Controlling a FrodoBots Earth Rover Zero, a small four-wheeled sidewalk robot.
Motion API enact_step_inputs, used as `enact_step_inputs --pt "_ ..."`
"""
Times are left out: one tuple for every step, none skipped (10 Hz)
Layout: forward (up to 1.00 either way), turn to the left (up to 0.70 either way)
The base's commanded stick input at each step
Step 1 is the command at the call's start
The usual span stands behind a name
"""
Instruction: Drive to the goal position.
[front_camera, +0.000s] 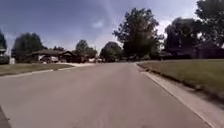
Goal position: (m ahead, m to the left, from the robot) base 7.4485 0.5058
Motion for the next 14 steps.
enact_step_inputs --pt "0.70 0.03" --pt "0.70 0.03" --pt "0.70 0.03" --pt "0.70 0.03" --pt "0.70 0.03" --pt "0.70 0.03" --pt "0.70 0.03" --pt "0.70 0.03" --pt "0.70 0.03" --pt "0.70 0.03" --pt "0.70 0.03" --pt "0.70 0.03" --pt "0.70 0.03" --pt "0.70 0.03"
